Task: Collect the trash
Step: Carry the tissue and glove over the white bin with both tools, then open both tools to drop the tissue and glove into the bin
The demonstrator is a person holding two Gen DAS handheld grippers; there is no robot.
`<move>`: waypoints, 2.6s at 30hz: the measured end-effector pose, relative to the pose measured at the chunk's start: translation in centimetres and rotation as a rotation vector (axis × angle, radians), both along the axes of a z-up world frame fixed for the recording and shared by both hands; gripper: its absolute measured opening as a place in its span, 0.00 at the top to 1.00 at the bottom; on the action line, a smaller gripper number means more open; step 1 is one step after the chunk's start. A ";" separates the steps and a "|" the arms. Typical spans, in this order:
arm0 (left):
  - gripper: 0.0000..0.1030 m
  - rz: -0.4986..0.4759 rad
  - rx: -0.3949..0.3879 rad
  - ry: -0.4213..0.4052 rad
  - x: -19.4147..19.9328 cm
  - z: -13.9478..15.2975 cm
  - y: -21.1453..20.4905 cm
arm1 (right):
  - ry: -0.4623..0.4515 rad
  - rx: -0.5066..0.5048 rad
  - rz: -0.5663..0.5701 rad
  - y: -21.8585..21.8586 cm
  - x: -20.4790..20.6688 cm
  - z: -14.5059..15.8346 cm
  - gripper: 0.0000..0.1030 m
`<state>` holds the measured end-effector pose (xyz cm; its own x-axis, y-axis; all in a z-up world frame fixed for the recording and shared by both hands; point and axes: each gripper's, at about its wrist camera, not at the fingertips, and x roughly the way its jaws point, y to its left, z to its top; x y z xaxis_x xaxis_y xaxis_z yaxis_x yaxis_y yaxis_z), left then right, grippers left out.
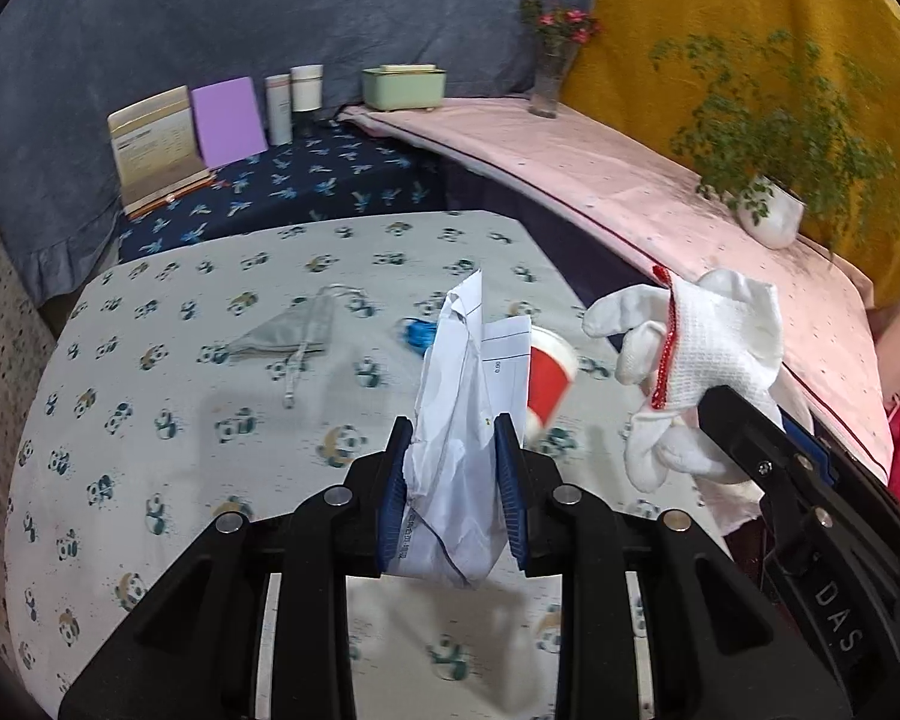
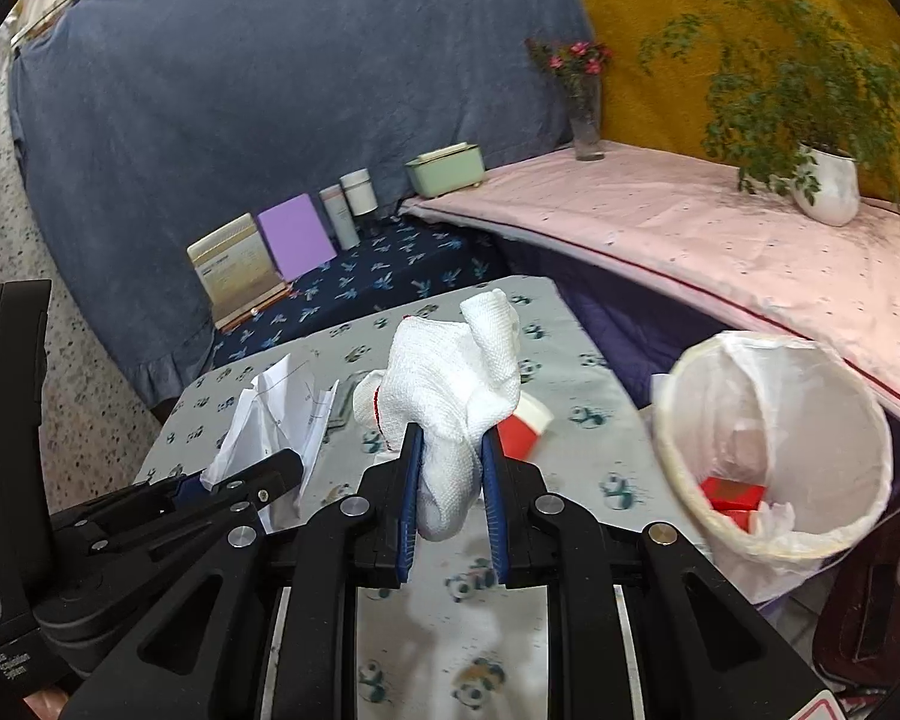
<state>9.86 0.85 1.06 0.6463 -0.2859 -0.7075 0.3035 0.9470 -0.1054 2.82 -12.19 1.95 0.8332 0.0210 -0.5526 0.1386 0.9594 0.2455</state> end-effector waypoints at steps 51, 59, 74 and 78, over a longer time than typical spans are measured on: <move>0.65 -0.358 0.019 0.061 -1.8 -3.4 -24.6 | 0.037 0.103 -0.368 -22.2 -8.1 -4.7 0.82; 0.44 -0.312 0.025 0.053 -0.6 -3.6 -23.5 | 0.044 0.100 -0.353 -22.1 -6.4 -5.1 0.82; 0.35 -0.203 0.005 0.050 1.5 -3.7 -18.8 | 0.051 0.074 -0.304 -20.3 -3.3 -5.1 0.78; 0.29 -0.167 0.001 0.044 2.1 -3.7 -17.2 | 0.044 0.068 -0.294 -19.7 -2.4 -4.9 0.72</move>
<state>11.98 -16.34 -2.64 0.5583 -0.3863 -0.7342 0.4522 0.8837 -0.1211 0.44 -31.85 -2.91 0.7841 -0.1791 -0.5942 0.4198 0.8582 0.2953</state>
